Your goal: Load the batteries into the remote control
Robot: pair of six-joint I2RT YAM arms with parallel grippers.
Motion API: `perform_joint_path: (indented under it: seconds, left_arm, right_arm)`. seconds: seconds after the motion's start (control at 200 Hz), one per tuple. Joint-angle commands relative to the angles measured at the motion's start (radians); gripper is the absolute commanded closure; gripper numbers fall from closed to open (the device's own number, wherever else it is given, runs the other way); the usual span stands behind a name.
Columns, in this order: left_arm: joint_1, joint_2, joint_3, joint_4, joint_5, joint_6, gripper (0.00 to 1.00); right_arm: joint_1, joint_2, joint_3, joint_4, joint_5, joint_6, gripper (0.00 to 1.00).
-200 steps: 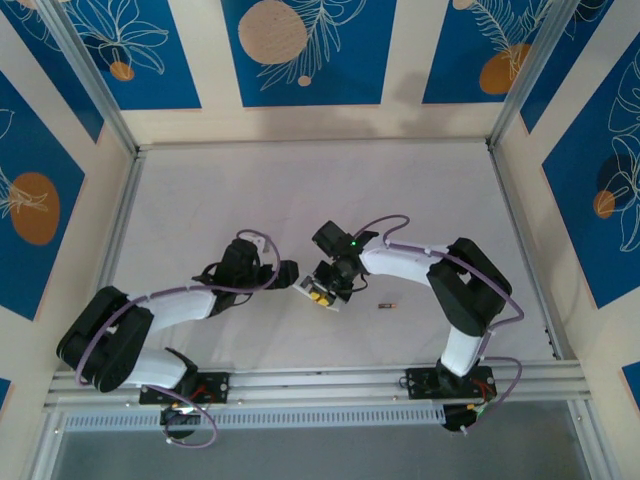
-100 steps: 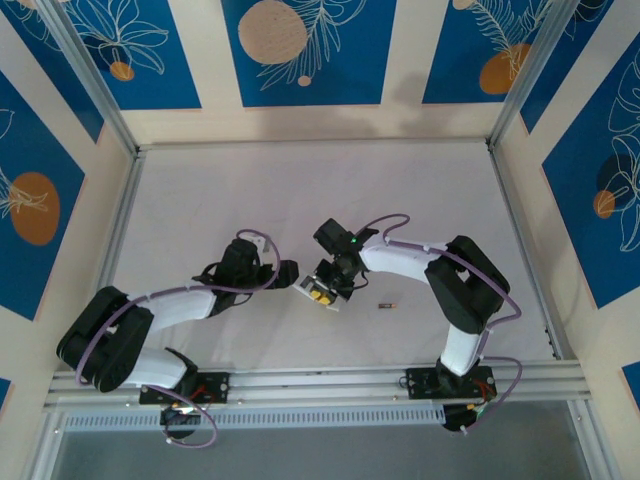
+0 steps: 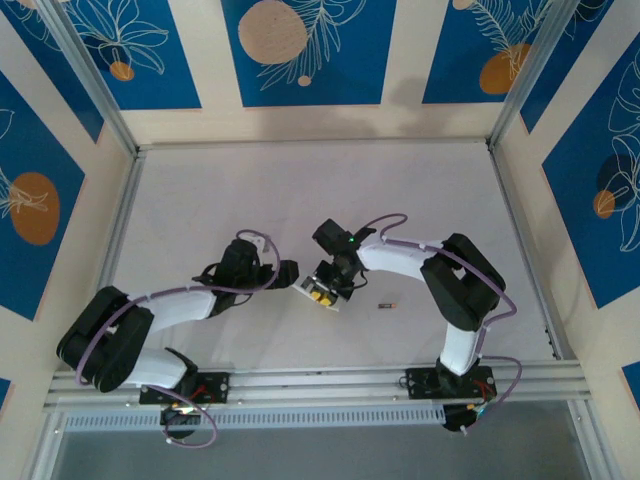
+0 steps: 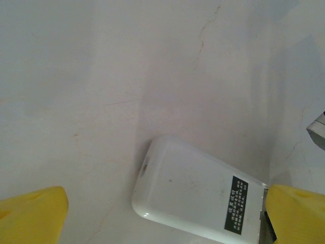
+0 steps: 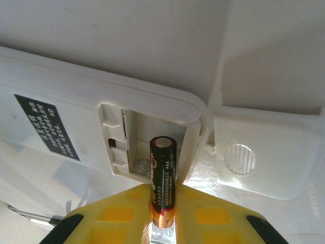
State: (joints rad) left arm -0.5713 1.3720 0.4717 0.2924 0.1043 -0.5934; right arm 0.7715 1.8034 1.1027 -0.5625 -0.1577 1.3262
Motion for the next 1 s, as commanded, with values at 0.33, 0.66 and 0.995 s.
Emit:
perform_joint_path:
  seconds: [0.33, 0.66, 0.995]
  left_arm:
    - [0.007, 0.006, -0.013, 0.020, 0.011, 0.017, 0.00]
    - [0.007, 0.002, -0.010, 0.016, 0.009, 0.022, 0.00]
    - [0.007, -0.086, 0.015, -0.109, 0.012, 0.027, 0.01]
  right_arm:
    - [0.001, 0.019, 0.035, -0.057, -0.007, -0.021, 0.74]
    - [0.021, -0.011, 0.081, -0.102, 0.028, -0.061, 0.72]
    - [0.023, -0.042, 0.083, -0.119, 0.052, -0.114, 0.72]
